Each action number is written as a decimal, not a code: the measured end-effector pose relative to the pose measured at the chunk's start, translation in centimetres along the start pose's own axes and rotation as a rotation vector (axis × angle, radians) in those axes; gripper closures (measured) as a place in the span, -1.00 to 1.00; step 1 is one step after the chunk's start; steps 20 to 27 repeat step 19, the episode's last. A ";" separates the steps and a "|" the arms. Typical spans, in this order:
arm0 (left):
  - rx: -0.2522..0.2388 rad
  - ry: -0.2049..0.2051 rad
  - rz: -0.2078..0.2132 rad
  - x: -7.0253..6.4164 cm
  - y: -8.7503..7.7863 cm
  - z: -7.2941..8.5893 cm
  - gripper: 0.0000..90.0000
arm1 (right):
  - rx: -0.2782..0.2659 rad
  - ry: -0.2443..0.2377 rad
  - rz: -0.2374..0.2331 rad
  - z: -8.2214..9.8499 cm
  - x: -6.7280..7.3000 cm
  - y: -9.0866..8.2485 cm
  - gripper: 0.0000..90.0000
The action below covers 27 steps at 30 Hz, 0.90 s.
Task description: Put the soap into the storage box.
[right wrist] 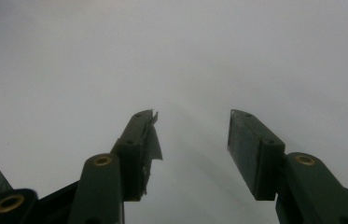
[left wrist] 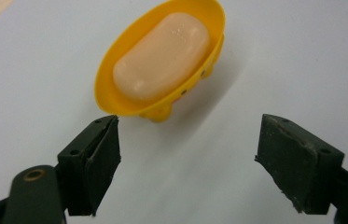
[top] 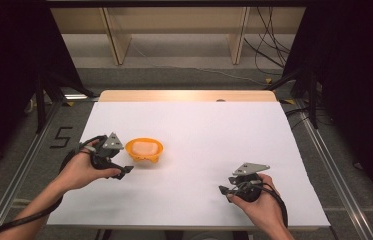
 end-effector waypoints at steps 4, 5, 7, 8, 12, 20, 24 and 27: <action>-0.011 -0.043 0.004 -1.0 0.3 2.5 -0.51 | -0.015 -0.004 0.005 0.0 0.0 0.1 0.14; -0.013 -0.047 0.000 -1.2 0.4 3.2 -0.51 | -0.016 -0.008 0.005 0.0 0.0 0.1 0.14; -0.059 -0.097 -0.013 -1.9 0.9 4.5 -0.49 | -0.016 -0.006 0.005 0.0 0.0 0.1 0.14; -0.071 -0.116 -0.018 -2.1 1.0 5.1 -0.47 | -0.015 -0.007 0.005 0.0 0.0 0.1 0.14; -0.079 -0.149 -0.016 -2.8 0.9 6.6 -0.43 | 0.001 -0.012 0.001 0.0 0.0 0.2 0.14; -0.090 -0.169 -0.016 -4.1 -0.1 7.3 -0.39 | 0.005 -0.010 -0.005 0.1 0.0 0.2 0.14; -0.090 -0.169 -0.016 -4.1 -0.1 7.3 -0.39 | 0.005 -0.010 -0.005 0.1 0.0 0.2 0.14; -0.090 -0.169 -0.016 -4.1 -0.1 7.3 -0.39 | 0.005 -0.010 -0.005 0.1 0.0 0.2 0.14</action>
Point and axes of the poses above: each handheld gripper's, and its own axes: y roughly forward along the jaws, z roughly out of its underside, x roughly to its left, the point moved 4 cm from there along y, roughly forward along the jaws, and after that the axes turned 2 degrees about -x, right-handed, at the moved point
